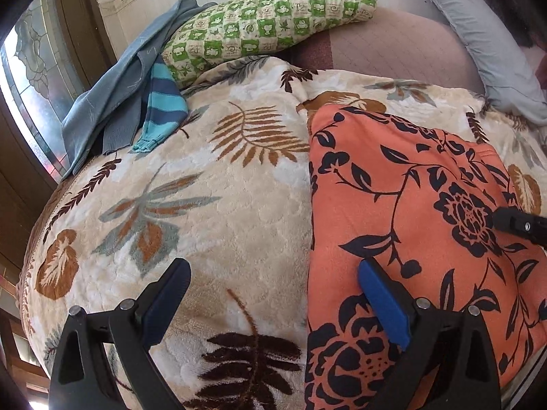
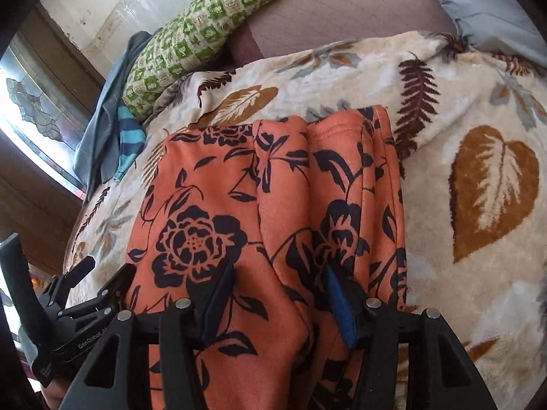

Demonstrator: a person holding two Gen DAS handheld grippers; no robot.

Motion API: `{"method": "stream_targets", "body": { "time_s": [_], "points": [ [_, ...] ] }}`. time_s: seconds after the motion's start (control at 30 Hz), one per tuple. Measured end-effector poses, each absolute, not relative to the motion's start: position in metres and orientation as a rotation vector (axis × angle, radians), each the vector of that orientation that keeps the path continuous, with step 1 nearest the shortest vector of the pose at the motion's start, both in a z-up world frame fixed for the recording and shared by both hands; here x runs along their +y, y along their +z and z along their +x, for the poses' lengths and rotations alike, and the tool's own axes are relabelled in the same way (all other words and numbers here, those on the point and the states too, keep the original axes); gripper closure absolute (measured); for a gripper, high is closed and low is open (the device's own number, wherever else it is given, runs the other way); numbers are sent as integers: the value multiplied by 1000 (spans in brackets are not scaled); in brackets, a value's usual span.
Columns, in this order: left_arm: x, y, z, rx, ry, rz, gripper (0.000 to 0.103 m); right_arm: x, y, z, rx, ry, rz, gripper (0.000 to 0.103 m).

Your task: Fold small clothes

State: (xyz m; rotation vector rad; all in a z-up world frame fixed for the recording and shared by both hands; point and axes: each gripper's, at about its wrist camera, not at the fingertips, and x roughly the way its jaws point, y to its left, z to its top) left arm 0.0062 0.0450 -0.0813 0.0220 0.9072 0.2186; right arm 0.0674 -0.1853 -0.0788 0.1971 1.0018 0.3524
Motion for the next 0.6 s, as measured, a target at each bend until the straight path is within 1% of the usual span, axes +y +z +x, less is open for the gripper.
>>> {"method": "stream_targets", "body": {
  "time_s": [0.2,0.3,0.4,0.47,0.53,0.6],
  "points": [
    [43,-80,3,887,225,37,4,-161,-48,113,962,425,235,46],
    [44,-81,3,889,222,29,4,-143,-56,143,1066,499,299,44],
    [45,-81,4,889,212,24,4,-140,-80,171,1164,400,281,44],
    [43,-80,4,890,211,28,4,-151,-95,184,1199,381,341,51],
    [43,-79,5,893,213,32,4,-159,-93,186,1201,356,397,56],
    [44,-79,5,900,213,22,4,-152,-82,185,1186,331,359,56]
  ]
}}
